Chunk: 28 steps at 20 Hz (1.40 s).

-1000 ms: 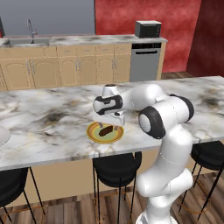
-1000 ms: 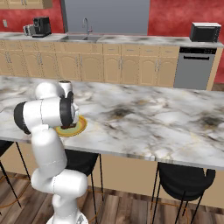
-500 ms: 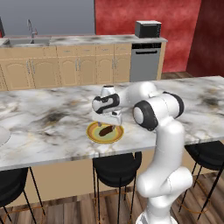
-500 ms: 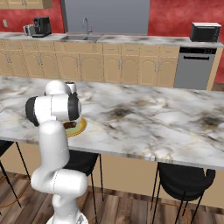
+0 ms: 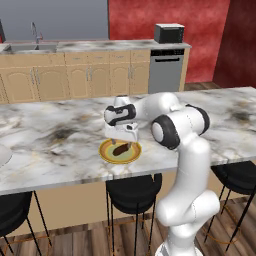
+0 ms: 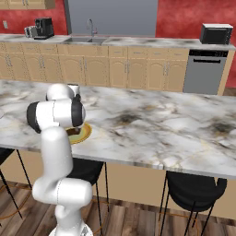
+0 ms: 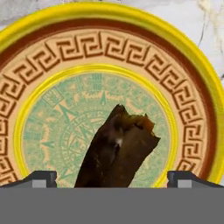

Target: Transport the chicken drumstick and sweet potato to the fridge. Place the chicken drumstick on the rack containing meat and place the sweet potato on the rack containing the vegetable, ensuring meats and vegetables are on different racks.

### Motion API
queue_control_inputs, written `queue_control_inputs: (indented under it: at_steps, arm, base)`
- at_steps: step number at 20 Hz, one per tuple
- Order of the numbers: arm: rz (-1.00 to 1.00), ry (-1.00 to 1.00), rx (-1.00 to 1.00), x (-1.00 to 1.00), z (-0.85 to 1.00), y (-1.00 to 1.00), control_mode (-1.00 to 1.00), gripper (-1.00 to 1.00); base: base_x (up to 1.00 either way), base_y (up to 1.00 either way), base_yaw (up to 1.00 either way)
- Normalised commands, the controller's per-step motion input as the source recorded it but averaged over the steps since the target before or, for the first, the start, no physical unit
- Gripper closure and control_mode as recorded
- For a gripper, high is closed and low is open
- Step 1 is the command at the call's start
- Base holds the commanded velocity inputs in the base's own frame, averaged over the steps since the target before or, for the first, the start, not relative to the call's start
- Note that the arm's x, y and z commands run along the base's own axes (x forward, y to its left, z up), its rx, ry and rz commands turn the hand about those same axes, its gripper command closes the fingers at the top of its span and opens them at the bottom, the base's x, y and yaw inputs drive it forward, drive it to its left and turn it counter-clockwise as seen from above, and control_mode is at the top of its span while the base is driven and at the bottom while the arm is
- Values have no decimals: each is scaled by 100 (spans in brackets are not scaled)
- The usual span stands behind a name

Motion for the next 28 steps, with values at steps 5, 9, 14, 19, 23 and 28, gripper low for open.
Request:
queue_control_inputs:
  at_steps: [5, 9, 14, 19, 23, 28]
  arm:
    - [-8, 0, 0, -50, 0, 0, -100, -100]
    - [-8, 0, 0, -12, -14, 0, -100, -100]
    - [-3, -3, 0, 9, -12, 0, -100, -100]
    - [0, -7, 0, 16, -1, 11, -100, -100]
    - [0, 0, 0, 7, -9, 7, -100, -100]
    - [0, 4, 0, 0, -29, 0, -100, -100]
  base:
    - [0, 0, 0]
    - [0, 0, 0]
    - [0, 0, 0]
    - [0, 0, 0]
    - [0, 0, 0]
    - [0, 0, 0]
